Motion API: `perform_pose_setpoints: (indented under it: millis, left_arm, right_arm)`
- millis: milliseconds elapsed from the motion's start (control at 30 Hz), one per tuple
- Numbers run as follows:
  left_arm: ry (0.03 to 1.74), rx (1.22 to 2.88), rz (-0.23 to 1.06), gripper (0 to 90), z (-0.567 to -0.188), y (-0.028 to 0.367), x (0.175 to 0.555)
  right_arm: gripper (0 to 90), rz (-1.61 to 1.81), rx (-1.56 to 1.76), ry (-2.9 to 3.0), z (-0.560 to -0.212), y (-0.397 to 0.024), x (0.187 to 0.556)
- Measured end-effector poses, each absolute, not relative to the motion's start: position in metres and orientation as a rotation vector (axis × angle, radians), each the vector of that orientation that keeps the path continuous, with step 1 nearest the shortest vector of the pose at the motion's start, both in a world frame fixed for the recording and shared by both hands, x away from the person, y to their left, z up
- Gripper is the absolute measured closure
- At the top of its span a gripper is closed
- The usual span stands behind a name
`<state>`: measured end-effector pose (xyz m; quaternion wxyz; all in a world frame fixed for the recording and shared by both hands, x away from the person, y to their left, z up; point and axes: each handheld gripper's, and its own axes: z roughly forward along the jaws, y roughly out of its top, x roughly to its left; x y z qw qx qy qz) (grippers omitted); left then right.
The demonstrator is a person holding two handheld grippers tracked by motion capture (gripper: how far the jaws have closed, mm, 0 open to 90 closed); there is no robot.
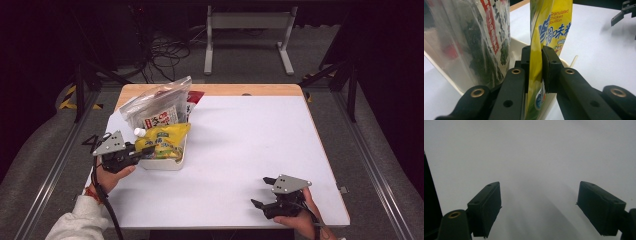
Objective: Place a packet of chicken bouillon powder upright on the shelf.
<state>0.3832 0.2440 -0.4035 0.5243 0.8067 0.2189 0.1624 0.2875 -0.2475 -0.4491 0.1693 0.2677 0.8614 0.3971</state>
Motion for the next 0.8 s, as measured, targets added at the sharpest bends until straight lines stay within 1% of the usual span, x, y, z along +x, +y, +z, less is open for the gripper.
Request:
perform_pose_setpoints:
  millis: [367,600,700,767,800]
  left_arm:
    - [0.536,1.922,0.438,77.6,-0.399,0.237,0.377]
    - [0.559,1.863,0.497,70.7,-0.391,0.237,0.368]
    - [0.586,1.83,0.527,68.3,-0.388,0.238,0.362]
    - [0.61,1.802,0.549,65.0,-0.387,0.239,0.357]
    - [0.616,1.795,0.55,65.1,-0.387,0.24,0.356]
  right_arm:
    - [19.4,1.127,0.761,2.442,-0.448,-0.248,0.288]
    - [19.3,1.127,0.762,2.439,-0.448,-0.249,0.287]
    - [19.3,1.126,0.761,2.436,-0.447,-0.249,0.287]
    - [19.3,1.126,0.762,2.431,-0.447,-0.25,0.287]
    - [19.3,1.127,0.765,2.426,-0.446,-0.25,0.287]
